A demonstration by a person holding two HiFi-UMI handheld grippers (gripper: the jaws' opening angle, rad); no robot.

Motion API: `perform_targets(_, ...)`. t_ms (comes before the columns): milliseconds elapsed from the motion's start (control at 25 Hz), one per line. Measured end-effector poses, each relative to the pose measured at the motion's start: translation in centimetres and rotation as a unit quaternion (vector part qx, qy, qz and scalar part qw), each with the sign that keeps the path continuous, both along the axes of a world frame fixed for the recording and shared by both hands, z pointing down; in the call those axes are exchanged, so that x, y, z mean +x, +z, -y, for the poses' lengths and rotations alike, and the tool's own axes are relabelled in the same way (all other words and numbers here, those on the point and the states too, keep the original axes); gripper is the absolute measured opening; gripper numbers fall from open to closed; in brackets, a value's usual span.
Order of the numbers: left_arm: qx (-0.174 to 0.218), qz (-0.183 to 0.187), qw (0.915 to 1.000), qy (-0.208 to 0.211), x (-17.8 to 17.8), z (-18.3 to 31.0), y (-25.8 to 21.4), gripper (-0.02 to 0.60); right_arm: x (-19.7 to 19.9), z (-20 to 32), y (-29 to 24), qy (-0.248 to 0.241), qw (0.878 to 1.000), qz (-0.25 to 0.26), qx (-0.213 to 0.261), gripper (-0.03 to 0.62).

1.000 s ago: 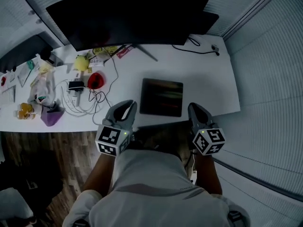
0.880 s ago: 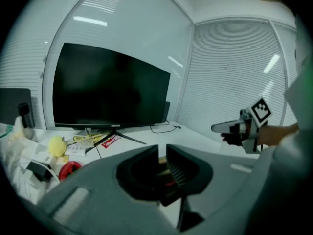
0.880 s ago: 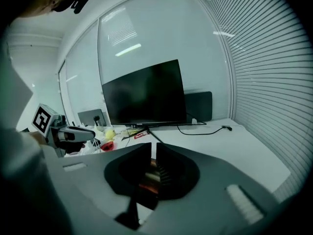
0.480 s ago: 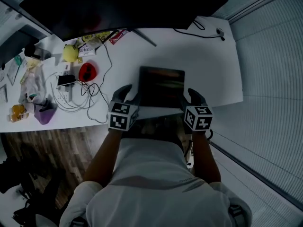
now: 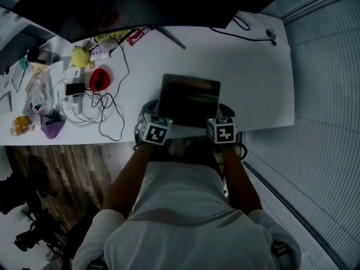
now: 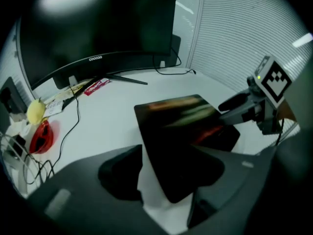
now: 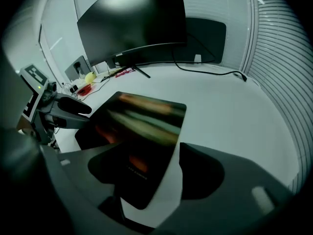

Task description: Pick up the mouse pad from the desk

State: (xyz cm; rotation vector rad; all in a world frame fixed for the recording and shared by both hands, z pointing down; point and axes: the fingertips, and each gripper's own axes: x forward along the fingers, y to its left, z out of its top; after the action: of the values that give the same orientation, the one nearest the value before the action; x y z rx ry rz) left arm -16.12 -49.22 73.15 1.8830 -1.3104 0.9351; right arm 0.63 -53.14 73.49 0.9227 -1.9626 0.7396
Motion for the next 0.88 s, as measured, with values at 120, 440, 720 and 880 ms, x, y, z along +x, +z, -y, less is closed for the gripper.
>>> perform_targets(120,-0.011,0.006,0.9999,-0.005,0.4,0.0,0.8,0.256,0.2,-0.2,0.3,-0.004,1.0,-0.006,-0.001,0.313)
perform_targets(440,-0.024,-0.003,0.9993,-0.027,0.6,-0.1,0.9,0.222,-0.3,-0.8,0.3,0.004,1.0,-0.011,0.005,0.255)
perform_targets(720,-0.036,0.004,0.9988,-0.033,1.0,-0.7,1.0,0.194,-1.6,-1.9,0.2,-0.017,1.0,-0.011,0.004,0.134)
perform_targets(880,-0.028,-0.006,0.9995,-0.015,2.0,-1.0,0.5,0.095,-2.3,-2.3,-0.3,-0.026,1.0,0.004,0.005,0.069)
